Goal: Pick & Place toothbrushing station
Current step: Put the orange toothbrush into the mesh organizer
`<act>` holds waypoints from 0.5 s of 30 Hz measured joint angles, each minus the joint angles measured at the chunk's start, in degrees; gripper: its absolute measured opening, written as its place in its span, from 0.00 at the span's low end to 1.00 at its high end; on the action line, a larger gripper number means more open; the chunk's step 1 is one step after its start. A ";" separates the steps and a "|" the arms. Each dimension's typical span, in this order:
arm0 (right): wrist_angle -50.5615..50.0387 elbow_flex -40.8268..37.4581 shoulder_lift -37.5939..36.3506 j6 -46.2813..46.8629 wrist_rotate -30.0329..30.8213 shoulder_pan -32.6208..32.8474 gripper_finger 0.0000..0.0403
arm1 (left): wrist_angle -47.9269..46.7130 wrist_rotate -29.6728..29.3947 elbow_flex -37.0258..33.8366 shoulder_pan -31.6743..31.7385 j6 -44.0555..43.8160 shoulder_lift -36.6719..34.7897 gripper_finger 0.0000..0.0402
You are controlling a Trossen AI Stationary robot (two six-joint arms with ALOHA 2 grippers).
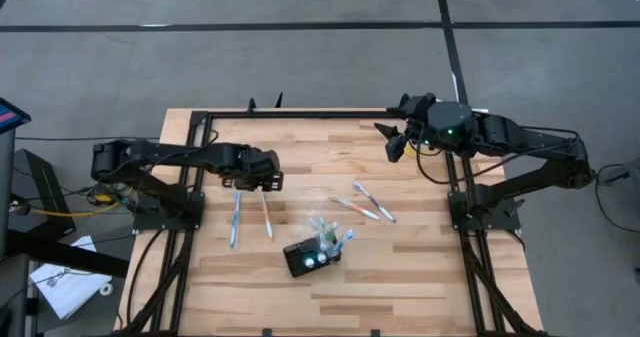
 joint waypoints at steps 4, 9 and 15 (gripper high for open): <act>0.07 0.00 0.00 -1.18 -0.15 -0.11 0.61 | -0.19 -0.01 -1.72 -0.09 -1.71 -1.28 0.50; 0.07 0.00 0.00 -2.00 -0.18 -0.09 0.61 | 1.18 -0.08 -3.55 -0.05 -2.91 -1.01 0.49; 0.08 0.00 0.00 -1.97 -0.20 -0.09 0.61 | 1.96 -1.02 -3.74 0.63 -2.93 -0.99 0.48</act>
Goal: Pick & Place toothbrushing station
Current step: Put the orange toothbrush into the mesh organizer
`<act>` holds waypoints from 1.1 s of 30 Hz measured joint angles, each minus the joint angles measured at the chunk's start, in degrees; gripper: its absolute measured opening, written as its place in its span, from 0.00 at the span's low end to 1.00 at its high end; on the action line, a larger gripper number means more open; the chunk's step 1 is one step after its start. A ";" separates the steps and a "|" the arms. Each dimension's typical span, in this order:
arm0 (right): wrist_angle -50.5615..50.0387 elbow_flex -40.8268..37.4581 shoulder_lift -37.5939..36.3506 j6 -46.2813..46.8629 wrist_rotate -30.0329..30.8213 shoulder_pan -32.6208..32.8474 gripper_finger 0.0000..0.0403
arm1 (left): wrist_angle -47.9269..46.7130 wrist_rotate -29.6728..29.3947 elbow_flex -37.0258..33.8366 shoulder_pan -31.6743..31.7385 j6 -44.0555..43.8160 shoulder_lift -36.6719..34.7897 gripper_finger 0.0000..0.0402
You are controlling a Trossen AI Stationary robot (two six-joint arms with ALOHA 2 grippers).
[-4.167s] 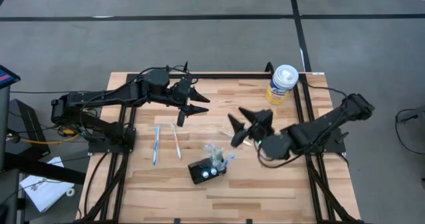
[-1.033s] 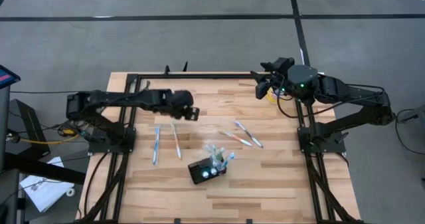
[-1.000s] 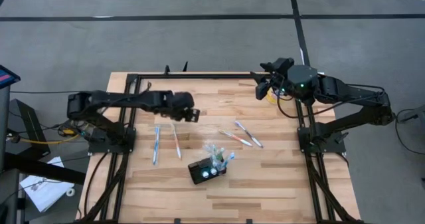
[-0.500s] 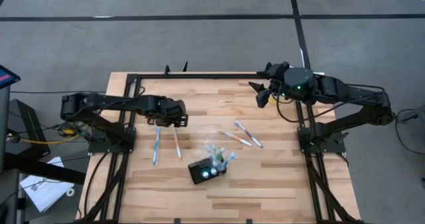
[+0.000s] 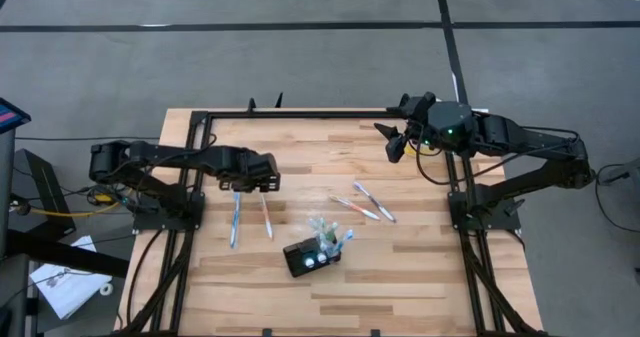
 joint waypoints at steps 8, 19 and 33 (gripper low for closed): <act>-0.01 0.00 0.00 0.02 -1.24 0.00 0.61 | 1.42 -0.47 0.00 0.31 0.04 0.00 0.48; -0.06 0.00 0.00 0.44 -1.29 0.02 0.61 | 2.66 -0.48 -0.19 0.31 -0.08 0.00 0.48; -0.06 0.00 0.00 1.16 -2.78 -0.02 0.61 | 10.54 1.98 -8.26 0.42 -1.36 0.00 0.49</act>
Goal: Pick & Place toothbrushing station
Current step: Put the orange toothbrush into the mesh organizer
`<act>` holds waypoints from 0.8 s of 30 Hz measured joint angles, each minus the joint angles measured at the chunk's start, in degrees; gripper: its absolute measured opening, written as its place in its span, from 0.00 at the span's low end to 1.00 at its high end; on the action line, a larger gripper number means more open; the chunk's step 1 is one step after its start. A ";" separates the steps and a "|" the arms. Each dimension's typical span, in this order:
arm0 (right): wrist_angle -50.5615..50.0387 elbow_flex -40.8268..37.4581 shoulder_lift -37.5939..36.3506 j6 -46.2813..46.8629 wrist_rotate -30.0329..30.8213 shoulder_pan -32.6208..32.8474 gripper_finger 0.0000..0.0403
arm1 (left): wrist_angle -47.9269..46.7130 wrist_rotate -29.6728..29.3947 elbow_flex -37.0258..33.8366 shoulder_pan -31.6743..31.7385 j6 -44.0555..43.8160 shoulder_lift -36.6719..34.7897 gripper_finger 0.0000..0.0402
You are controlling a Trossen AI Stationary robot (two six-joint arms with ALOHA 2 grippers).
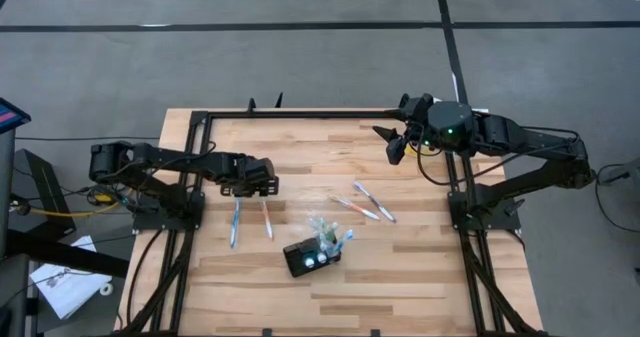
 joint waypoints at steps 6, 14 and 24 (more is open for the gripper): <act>0.04 0.00 0.00 0.05 0.00 0.02 0.61 | 0.68 -1.99 0.00 0.34 -0.03 0.00 0.49; 0.17 0.00 0.00 1.46 -0.04 0.02 0.61 | 8.08 -1.87 -3.96 1.72 -0.21 0.02 0.49; 0.90 0.00 0.00 1.40 -1.65 0.02 0.61 | 11.23 -1.12 -6.66 1.70 -0.53 0.02 0.49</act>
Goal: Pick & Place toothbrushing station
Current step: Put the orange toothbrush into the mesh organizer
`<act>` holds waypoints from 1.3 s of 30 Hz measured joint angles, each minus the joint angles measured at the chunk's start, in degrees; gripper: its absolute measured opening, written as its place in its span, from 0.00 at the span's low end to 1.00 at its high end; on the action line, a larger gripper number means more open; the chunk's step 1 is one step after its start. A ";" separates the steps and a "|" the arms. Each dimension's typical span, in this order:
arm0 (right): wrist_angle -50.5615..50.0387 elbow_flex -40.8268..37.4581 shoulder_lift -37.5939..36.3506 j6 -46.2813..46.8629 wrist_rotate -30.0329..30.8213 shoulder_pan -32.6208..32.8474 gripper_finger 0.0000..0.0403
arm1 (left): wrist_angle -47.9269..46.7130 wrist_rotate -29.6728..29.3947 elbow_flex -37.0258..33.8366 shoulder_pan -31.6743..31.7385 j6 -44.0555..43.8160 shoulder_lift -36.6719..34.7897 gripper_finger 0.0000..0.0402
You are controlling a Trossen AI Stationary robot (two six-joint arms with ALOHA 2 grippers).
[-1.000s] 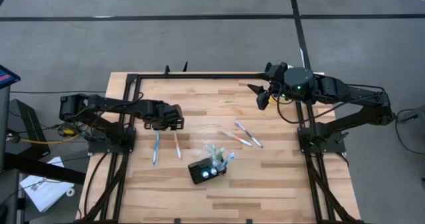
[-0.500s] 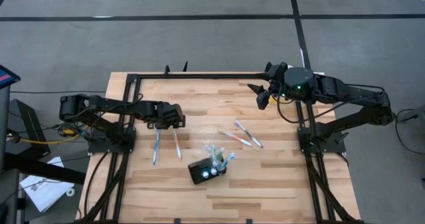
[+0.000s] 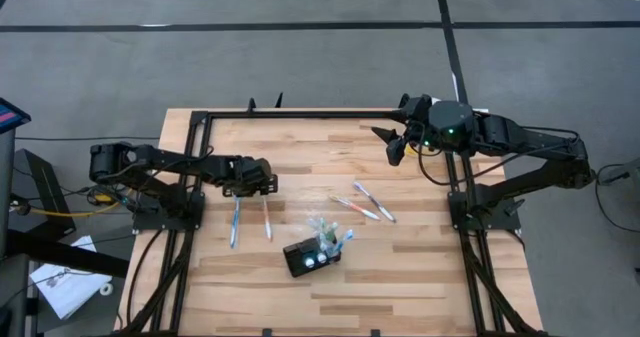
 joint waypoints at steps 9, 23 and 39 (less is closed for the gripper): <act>2.74 0.00 0.00 -0.18 -0.05 0.00 0.61 | 2.56 -0.26 -1.88 0.00 0.86 -0.13 0.34; 2.66 0.00 0.00 -0.64 -0.06 0.00 0.49 | 26.18 -4.01 -1.46 0.00 6.47 -2.20 0.01; 7.20 0.00 0.00 -3.68 -2.60 -4.99 0.42 | 54.55 -14.02 2.79 -9.26 49.75 -22.85 0.00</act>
